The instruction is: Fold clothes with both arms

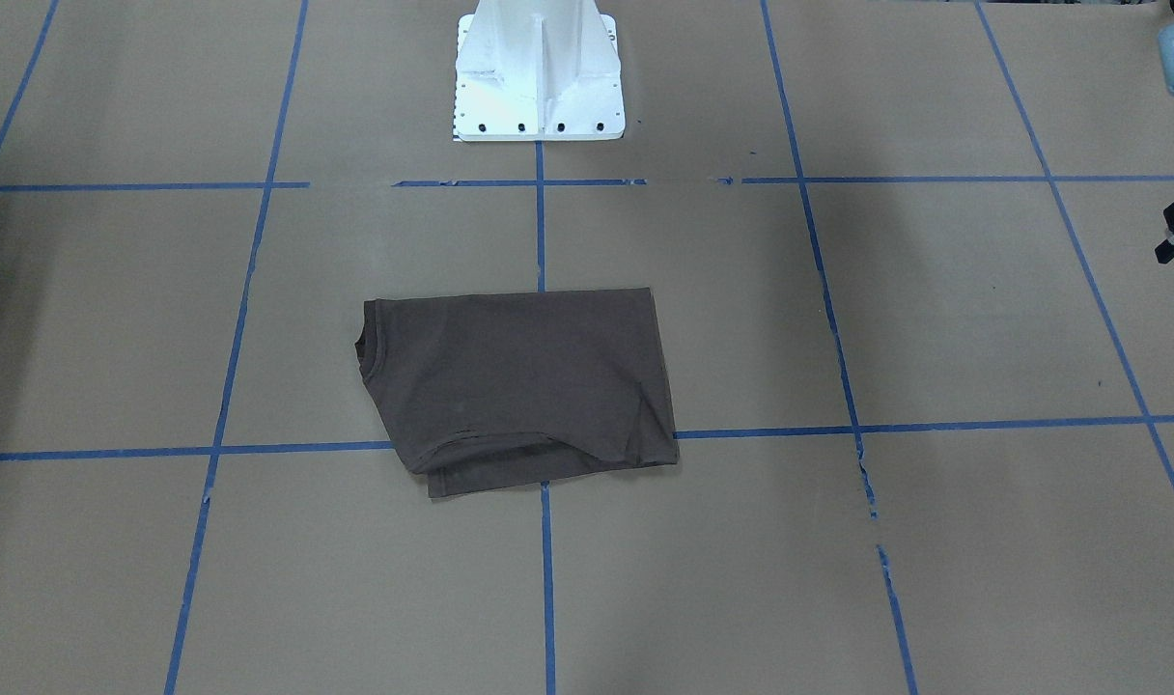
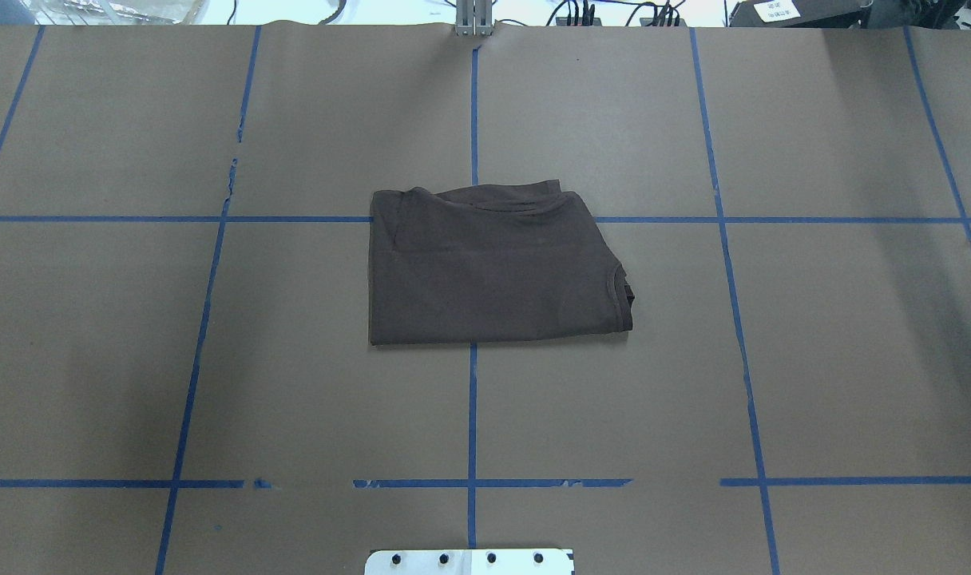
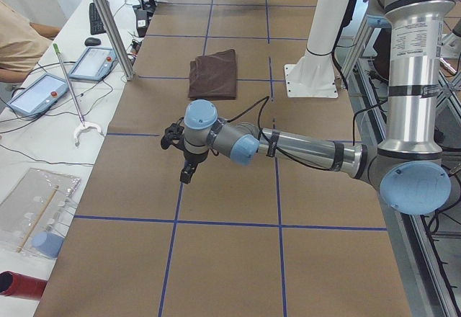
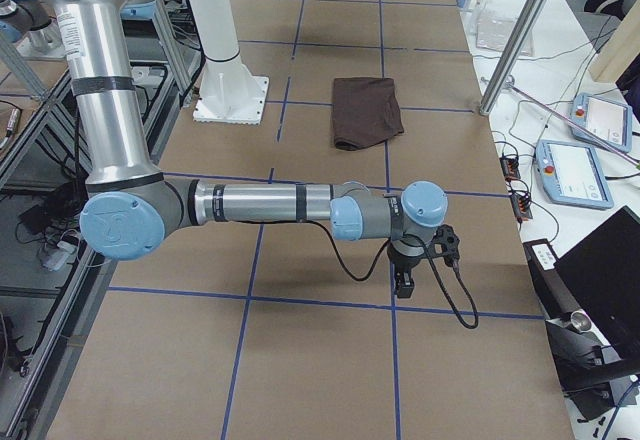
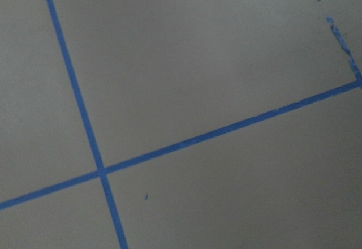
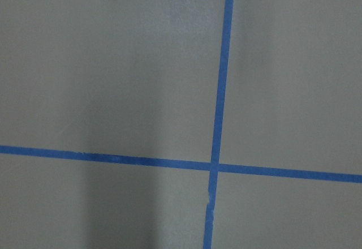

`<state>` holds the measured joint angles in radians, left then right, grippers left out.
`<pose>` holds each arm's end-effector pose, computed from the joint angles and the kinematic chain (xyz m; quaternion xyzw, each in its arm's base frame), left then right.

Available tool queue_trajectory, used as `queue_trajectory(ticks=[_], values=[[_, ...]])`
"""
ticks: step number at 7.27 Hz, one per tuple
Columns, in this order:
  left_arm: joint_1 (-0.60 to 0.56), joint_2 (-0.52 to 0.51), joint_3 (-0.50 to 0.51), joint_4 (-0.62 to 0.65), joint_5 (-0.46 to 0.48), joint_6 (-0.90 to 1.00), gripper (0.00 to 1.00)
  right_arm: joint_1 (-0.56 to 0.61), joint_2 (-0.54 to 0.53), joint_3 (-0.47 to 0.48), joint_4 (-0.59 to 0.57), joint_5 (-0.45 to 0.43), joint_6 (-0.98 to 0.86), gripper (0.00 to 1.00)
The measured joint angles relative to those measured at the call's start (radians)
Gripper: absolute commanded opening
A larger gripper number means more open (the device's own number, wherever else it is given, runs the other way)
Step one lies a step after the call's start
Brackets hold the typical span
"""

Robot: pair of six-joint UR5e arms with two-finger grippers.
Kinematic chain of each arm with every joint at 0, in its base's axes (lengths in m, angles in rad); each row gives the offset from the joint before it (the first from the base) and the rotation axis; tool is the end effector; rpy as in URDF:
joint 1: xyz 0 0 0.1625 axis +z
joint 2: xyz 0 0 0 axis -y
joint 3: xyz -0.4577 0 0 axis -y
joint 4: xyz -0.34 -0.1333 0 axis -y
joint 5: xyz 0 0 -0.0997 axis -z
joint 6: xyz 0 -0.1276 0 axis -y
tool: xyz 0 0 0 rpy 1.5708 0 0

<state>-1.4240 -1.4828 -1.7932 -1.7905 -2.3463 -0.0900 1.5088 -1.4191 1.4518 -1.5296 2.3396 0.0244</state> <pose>0.0182 -0.4237 0.6238 0.1180 0.3889 0.0924 0.9090 0.0126 -0.5170 0.6879 0.0180 -0.3759 -0.0313 0.9260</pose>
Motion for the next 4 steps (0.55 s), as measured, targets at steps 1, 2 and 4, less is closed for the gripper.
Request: queue_trajectory(ticks=[1,2,4], values=[[-0.006,0.011,0.006,0.018,-0.017,0.007,1.0,0.003,-0.007,0.005,-0.006,0.002,-0.007,1.0],[-0.01,0.016,0.01,0.02,-0.029,0.01,1.0,0.003,-0.013,0.007,-0.007,0.005,-0.01,1.0],[-0.013,0.024,0.009,0.02,-0.038,0.008,1.0,0.004,-0.029,0.026,-0.007,0.018,-0.008,1.0]])
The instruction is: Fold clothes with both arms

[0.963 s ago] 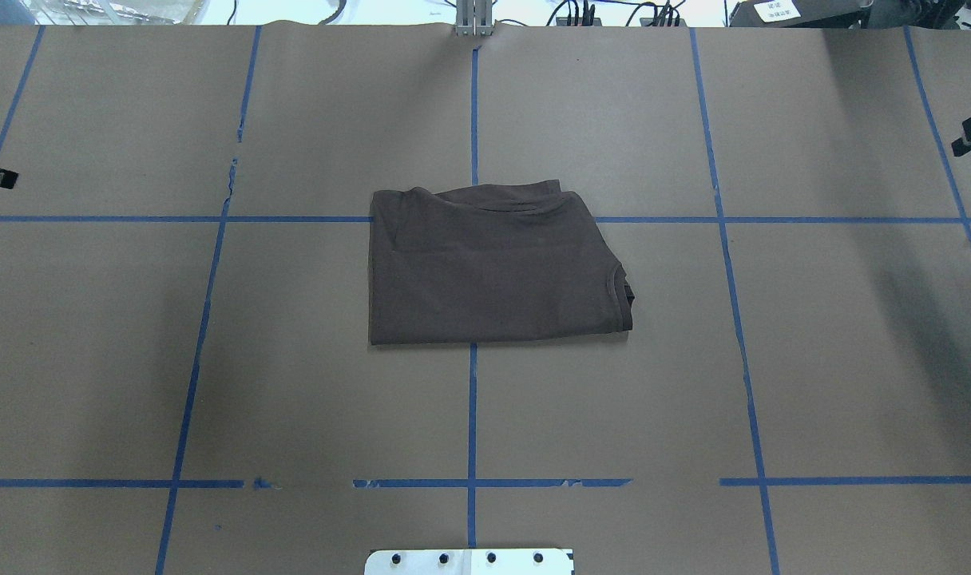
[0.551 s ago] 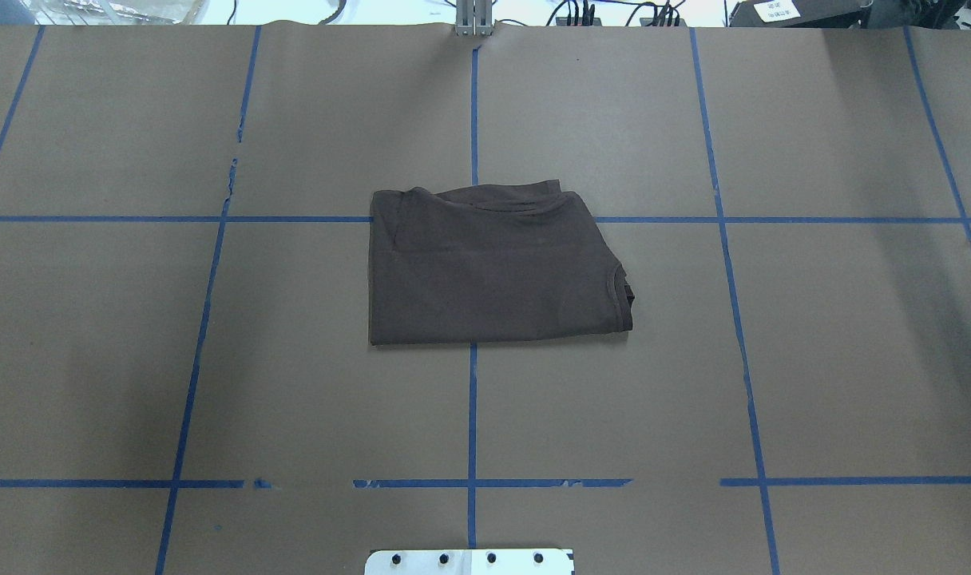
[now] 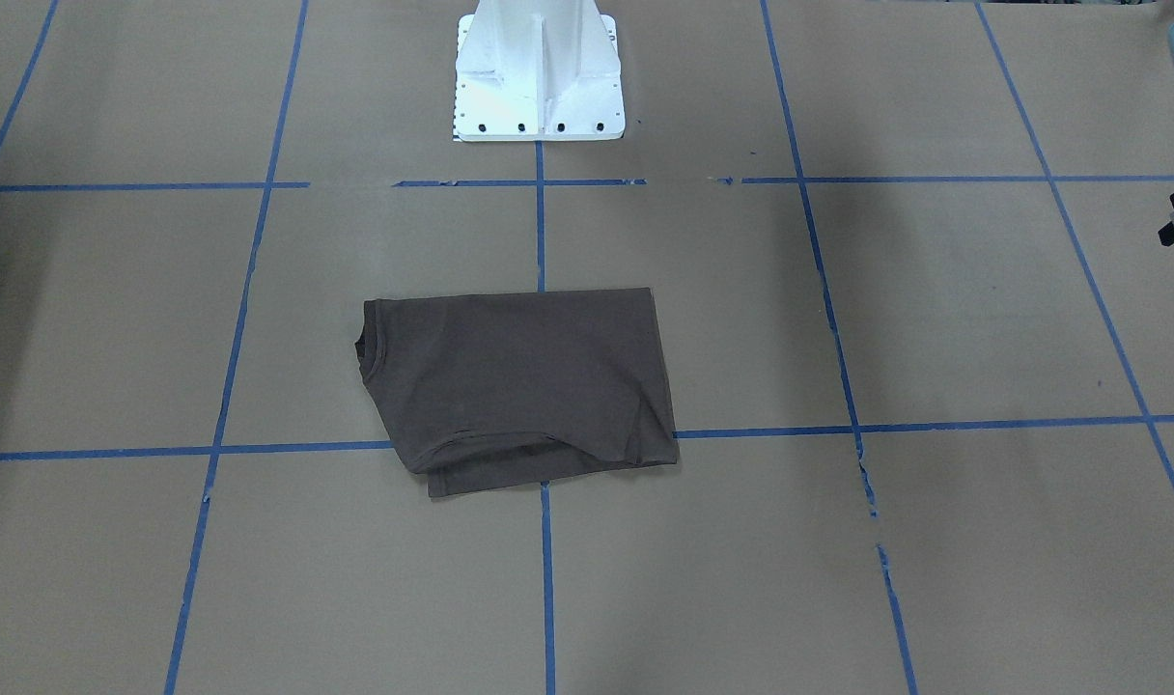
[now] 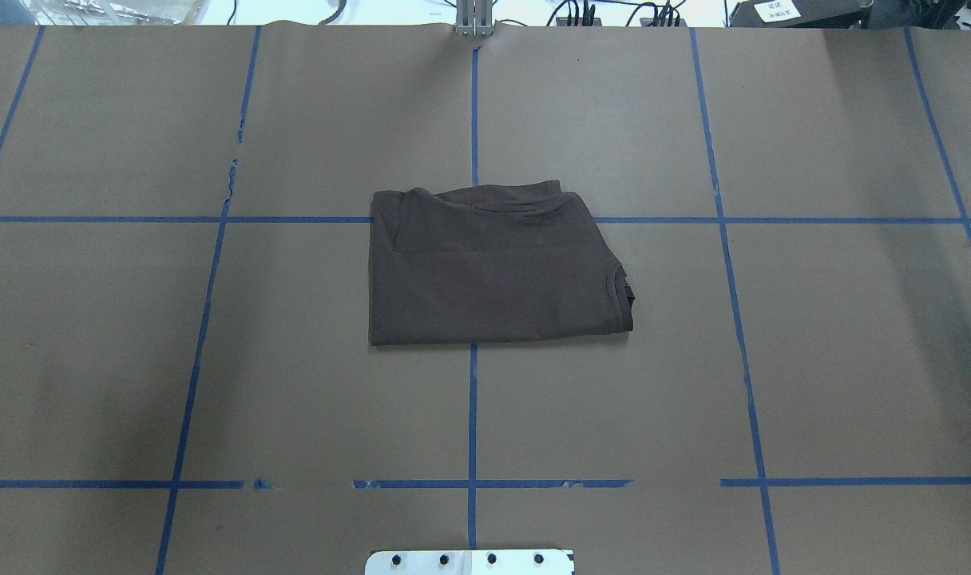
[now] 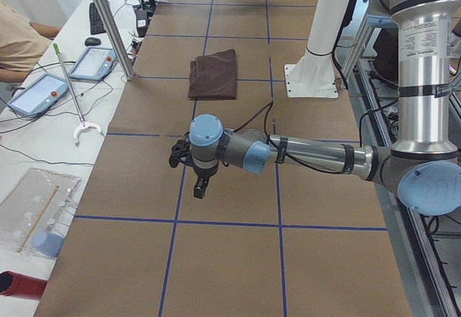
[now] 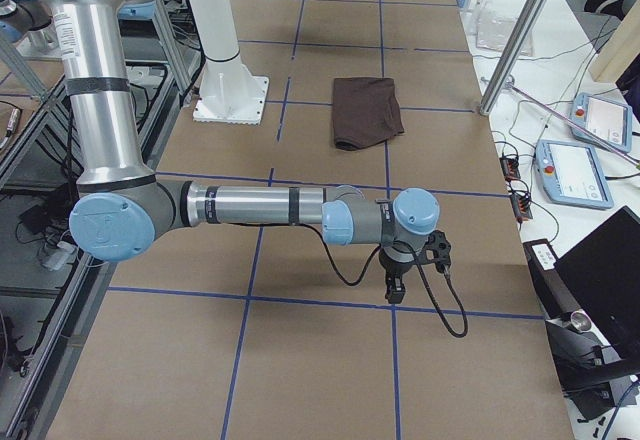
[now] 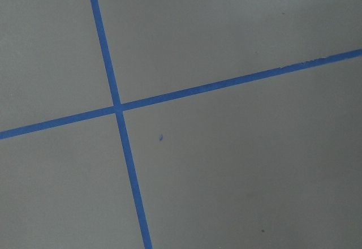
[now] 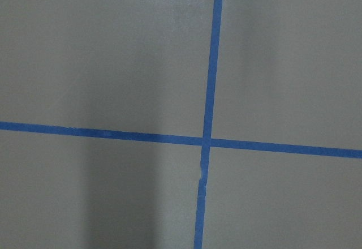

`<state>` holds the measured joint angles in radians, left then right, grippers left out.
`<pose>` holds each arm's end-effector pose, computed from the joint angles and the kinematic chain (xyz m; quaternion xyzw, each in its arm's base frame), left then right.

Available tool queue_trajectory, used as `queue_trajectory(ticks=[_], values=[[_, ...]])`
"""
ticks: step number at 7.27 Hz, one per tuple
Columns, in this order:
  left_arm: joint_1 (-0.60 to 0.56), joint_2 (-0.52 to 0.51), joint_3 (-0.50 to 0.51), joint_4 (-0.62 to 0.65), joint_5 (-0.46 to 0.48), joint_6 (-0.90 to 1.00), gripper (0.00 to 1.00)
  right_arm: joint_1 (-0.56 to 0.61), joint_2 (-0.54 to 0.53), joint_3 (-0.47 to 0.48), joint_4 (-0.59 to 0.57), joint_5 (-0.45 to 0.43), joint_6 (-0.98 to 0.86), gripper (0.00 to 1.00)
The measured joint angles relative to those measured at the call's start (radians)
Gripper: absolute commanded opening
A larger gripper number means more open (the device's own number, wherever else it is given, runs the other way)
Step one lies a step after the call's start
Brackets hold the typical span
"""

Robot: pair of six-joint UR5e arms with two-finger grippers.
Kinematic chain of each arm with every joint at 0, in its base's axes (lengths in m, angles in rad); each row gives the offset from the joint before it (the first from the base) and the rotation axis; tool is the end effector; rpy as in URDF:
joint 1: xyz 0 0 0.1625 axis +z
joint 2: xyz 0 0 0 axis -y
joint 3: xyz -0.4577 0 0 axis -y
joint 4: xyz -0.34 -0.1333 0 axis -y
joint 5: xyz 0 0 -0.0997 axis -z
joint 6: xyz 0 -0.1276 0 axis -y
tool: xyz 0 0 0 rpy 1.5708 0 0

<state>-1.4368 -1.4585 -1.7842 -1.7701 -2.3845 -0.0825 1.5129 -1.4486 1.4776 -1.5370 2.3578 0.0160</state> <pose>0.0143 -0.4099 0.6372 0.0944 0.4038 0.0826 0.9062 0.0139 -0.5024 0.6906 0.0148 -0.3840 -0.0314 0.9227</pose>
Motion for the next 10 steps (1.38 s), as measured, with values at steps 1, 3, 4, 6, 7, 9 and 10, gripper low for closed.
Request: queue_trajectory(ticks=[1,3,4,6,7,9,10], values=[[-0.001,-0.001,-0.003,-0.002,-0.005,-0.001,1.0,0.001,-0.016,0.034,-0.003,0.016,0.005,1.0],[-0.001,-0.01,-0.008,-0.01,-0.038,-0.002,1.0,0.001,-0.025,0.053,-0.003,0.02,0.006,1.0],[-0.001,-0.022,0.0,-0.023,-0.06,-0.005,1.0,0.001,-0.022,0.049,-0.001,0.014,0.003,1.0],[-0.038,-0.033,-0.012,-0.056,-0.074,-0.014,1.0,0.003,-0.019,0.05,0.0,0.002,-0.001,1.0],[-0.061,-0.032,-0.033,-0.06,-0.074,-0.019,1.0,0.005,-0.018,0.049,-0.002,0.001,-0.001,1.0],[-0.104,-0.021,-0.115,-0.054,-0.074,-0.025,1.0,0.011,-0.016,0.05,-0.007,0.008,-0.002,1.0],[-0.114,0.007,-0.145,-0.052,-0.074,-0.026,1.0,0.014,-0.012,0.051,-0.008,0.01,-0.002,1.0]])
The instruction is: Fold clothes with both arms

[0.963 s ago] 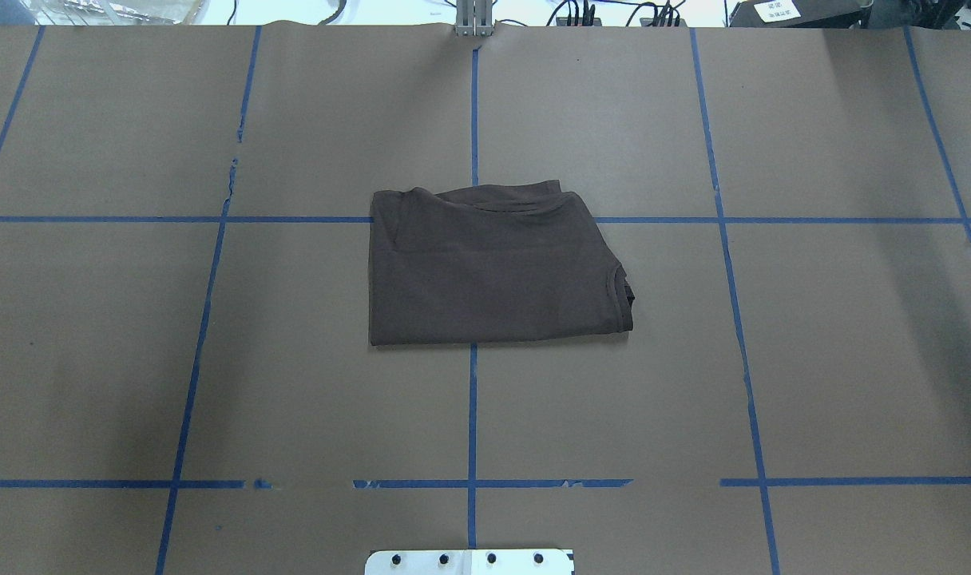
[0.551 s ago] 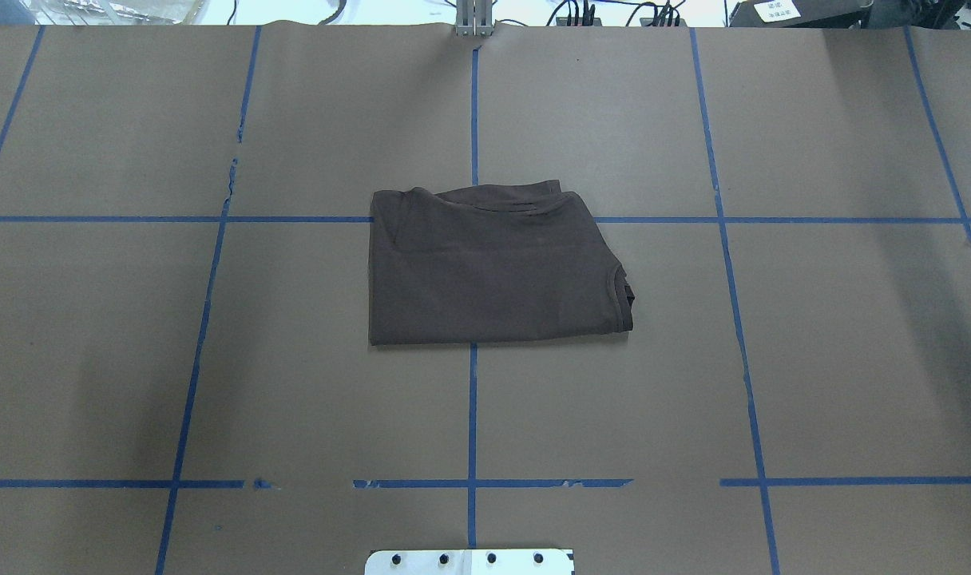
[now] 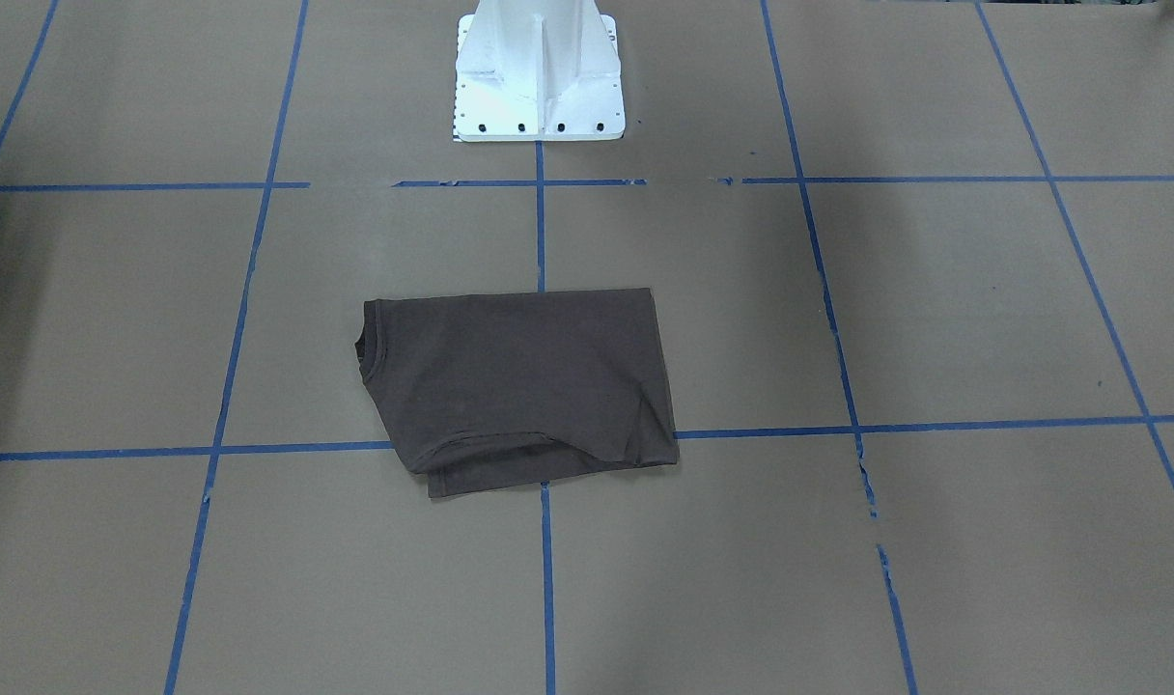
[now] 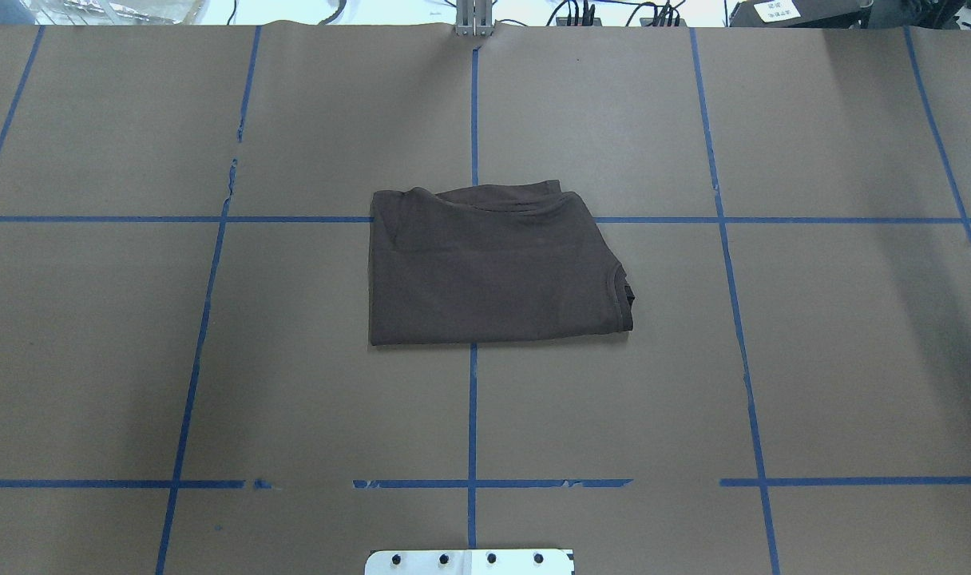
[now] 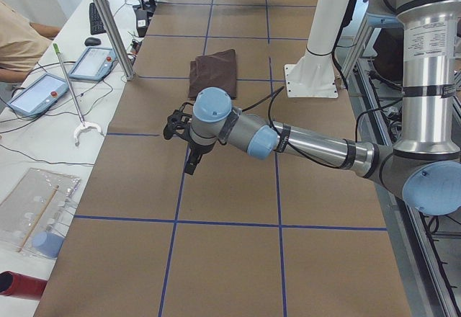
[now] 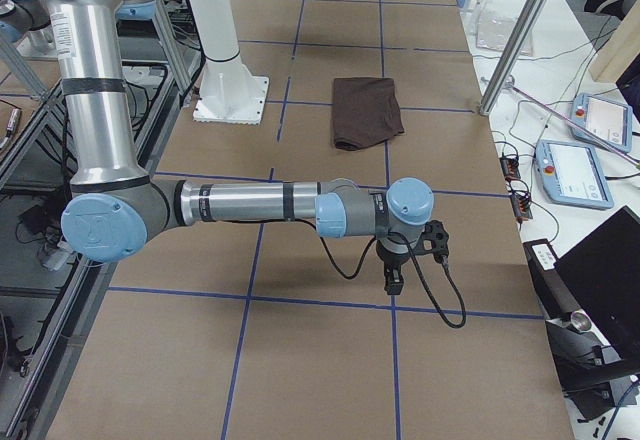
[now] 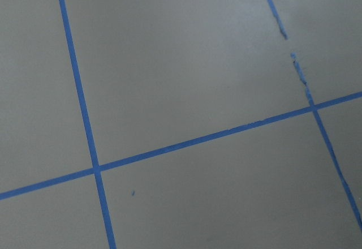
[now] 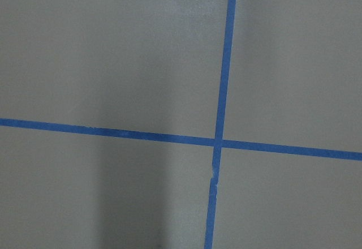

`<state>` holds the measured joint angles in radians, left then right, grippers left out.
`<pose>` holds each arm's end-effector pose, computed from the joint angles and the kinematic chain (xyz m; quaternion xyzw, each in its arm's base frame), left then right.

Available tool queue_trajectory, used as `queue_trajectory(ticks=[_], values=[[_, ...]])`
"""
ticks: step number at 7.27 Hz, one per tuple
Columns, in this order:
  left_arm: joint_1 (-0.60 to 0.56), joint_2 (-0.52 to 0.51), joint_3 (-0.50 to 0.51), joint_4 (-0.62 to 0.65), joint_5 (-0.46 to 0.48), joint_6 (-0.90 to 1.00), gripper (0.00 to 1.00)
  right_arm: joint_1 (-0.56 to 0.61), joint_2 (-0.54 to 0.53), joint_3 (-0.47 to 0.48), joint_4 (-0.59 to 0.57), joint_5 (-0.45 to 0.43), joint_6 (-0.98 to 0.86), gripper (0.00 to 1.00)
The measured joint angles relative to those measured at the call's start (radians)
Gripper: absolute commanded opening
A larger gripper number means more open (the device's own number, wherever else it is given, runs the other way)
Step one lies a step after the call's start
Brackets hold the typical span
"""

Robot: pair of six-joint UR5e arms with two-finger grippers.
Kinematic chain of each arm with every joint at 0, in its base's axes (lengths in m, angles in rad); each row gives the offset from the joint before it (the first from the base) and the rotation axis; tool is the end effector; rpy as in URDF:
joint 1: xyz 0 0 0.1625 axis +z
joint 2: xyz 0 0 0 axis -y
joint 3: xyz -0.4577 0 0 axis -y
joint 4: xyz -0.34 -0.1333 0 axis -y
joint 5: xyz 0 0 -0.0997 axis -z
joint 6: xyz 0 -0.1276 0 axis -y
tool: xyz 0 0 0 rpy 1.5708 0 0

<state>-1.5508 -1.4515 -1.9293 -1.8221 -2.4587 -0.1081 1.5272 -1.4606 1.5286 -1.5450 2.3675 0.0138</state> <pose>-0.0263 -0.4023 0.5605 0.1922 0.4298 0.0656 0.8798 0.0204 -0.4985 0.6738 0.0321 -0.3886 -0.0319 0.9203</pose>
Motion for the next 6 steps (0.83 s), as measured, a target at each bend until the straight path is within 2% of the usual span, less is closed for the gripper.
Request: queue_trajectory(ticks=[3,6], values=[[-0.012,0.11,-0.036,0.001,0.004,0.003,1.0,0.002,0.009,-0.001,0.0,0.004,0.014,1.0],[-0.01,0.161,-0.013,0.002,0.053,0.008,1.0,0.001,0.003,0.002,0.002,0.01,0.015,1.0]])
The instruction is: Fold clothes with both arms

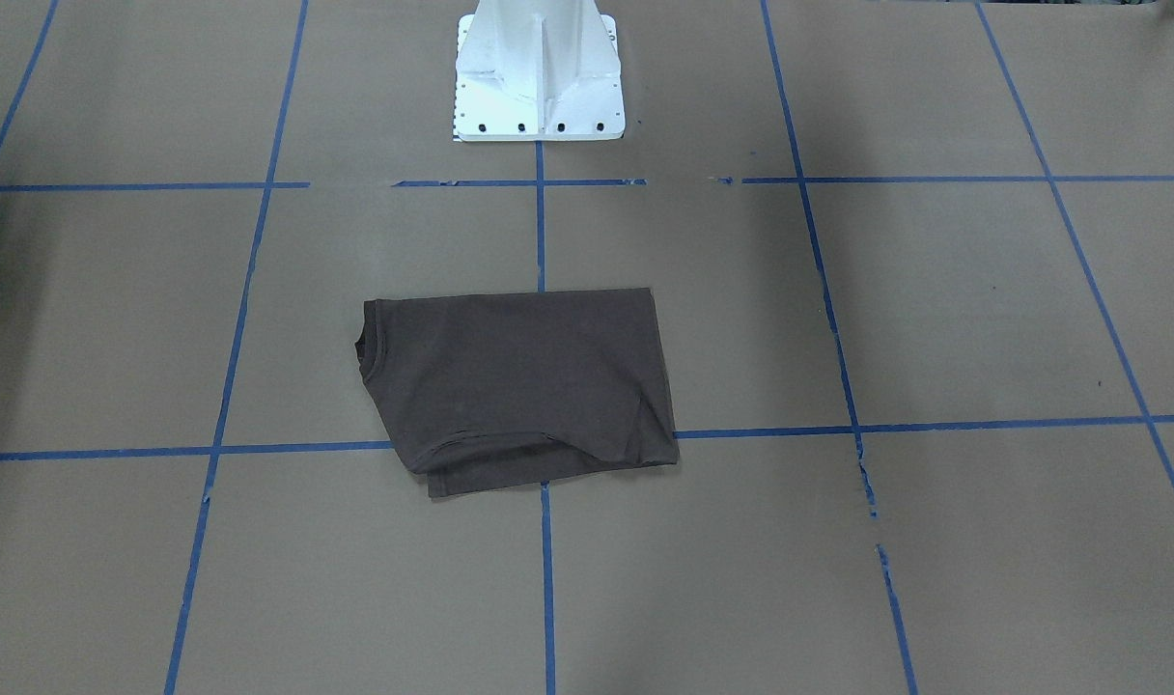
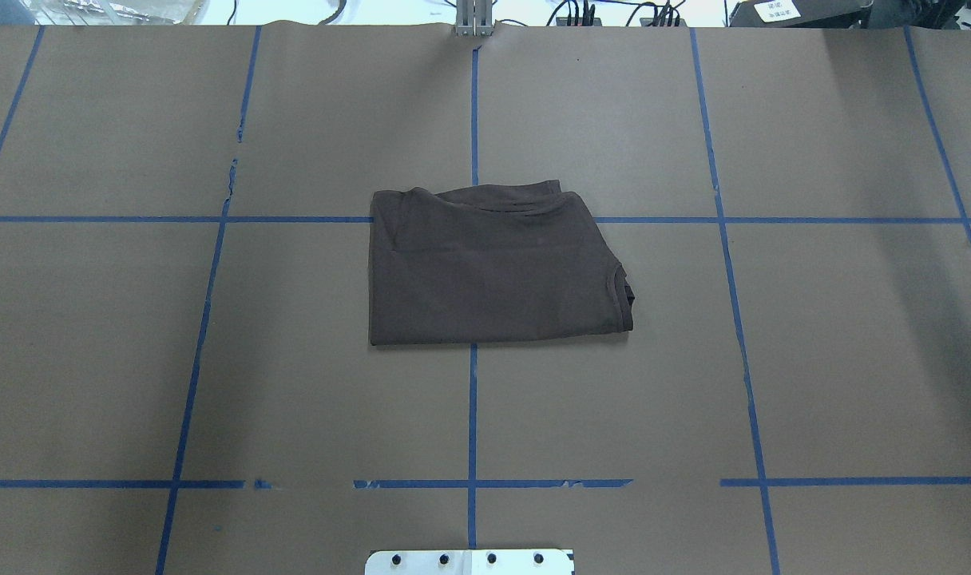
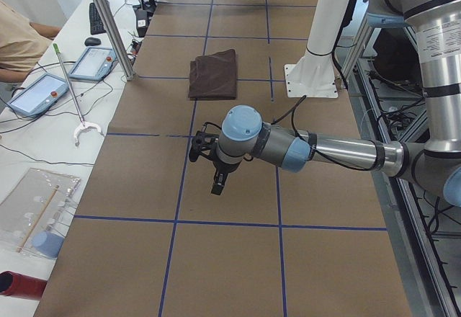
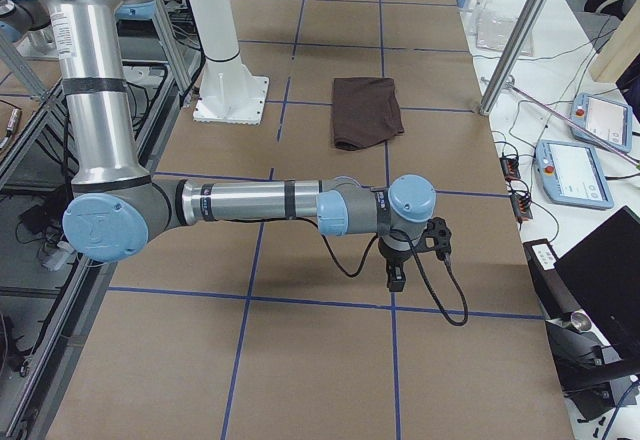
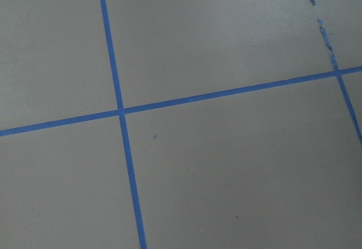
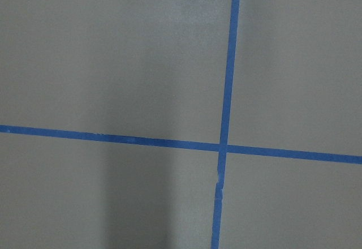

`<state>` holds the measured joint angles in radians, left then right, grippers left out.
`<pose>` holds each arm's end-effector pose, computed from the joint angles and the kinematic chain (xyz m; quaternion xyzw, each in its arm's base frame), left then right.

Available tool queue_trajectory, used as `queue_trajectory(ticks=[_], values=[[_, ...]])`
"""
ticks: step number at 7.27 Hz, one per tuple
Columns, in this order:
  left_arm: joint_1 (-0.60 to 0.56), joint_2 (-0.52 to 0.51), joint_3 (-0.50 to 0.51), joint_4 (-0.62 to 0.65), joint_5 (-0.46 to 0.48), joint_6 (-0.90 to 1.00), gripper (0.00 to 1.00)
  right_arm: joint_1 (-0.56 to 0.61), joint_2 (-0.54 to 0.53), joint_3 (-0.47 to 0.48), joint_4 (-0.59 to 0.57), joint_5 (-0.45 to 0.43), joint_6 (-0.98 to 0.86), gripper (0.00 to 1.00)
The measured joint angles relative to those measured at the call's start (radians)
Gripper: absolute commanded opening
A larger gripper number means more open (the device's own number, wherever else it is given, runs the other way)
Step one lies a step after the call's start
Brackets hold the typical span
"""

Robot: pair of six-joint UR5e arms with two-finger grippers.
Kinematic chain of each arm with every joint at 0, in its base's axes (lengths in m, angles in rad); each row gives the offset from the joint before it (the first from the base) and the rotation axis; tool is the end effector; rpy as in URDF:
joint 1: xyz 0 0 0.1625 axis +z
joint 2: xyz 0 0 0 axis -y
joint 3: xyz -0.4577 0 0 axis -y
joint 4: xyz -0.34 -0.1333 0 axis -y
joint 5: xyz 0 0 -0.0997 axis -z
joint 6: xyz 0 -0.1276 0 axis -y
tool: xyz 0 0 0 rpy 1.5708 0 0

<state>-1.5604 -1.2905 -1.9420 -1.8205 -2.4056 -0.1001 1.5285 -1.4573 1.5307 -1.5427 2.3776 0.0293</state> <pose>-0.0352 -0.3350 0.6189 0.1326 0.4075 0.0282 0.9031 0.0200 -0.5003 0.6700 0.0326 -0.3935 -0.0259 0.9184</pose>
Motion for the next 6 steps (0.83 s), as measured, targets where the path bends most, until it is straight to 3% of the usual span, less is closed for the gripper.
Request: queue_trajectory(ticks=[3,6], values=[[0.015,0.0,0.082,0.003,0.036,0.001,1.0,-0.017,-0.001,-0.002,-0.001,-0.033,-0.014,1.0],[0.107,-0.027,0.135,0.071,0.09,0.002,1.0,-0.024,-0.027,-0.003,0.001,-0.041,-0.012,1.0]])
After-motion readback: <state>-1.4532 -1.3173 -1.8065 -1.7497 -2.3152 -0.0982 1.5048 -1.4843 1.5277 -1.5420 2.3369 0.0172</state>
